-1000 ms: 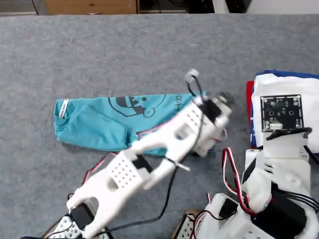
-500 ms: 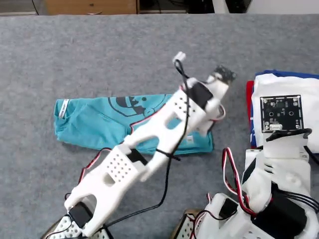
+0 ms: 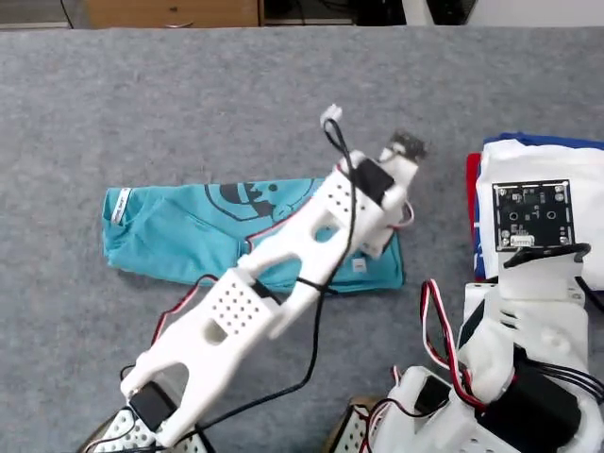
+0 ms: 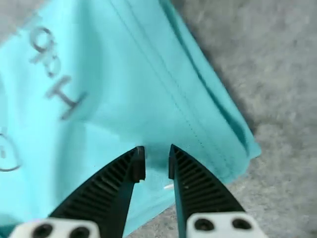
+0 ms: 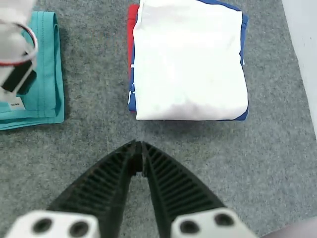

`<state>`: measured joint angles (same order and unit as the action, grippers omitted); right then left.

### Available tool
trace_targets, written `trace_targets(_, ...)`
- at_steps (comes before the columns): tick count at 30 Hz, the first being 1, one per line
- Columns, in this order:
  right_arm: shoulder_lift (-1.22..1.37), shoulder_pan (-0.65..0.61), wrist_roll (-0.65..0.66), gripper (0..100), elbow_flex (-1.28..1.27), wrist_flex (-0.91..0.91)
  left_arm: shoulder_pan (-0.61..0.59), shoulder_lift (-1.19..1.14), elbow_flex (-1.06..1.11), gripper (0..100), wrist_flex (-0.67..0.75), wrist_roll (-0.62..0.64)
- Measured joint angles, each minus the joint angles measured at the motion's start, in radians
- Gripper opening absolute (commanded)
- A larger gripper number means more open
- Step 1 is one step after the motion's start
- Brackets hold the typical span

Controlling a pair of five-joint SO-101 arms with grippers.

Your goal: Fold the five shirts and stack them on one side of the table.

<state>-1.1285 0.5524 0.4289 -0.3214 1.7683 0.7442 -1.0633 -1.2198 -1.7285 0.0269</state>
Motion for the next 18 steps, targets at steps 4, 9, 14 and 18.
trace_targets(4, 0.000, 0.000, 0.000, 0.5, 0.000, 0.000, 0.055, -0.041, 0.000, 8, -0.017, 0.000)
trace_targets(9, 0.000, 0.000, 0.000, 0.5, 0.000, 0.000, 0.106, -0.041, 0.000, 6, -0.018, 0.000)
trace_targets(14, 0.000, 0.000, 0.000, 0.5, 0.000, 0.000, 0.100, -0.029, 0.000, 6, -0.018, 0.000)
trace_targets(18, 0.000, 0.000, 0.000, 0.5, -0.017, 0.000, 0.043, -0.029, -0.058, 6, -0.018, 0.000)
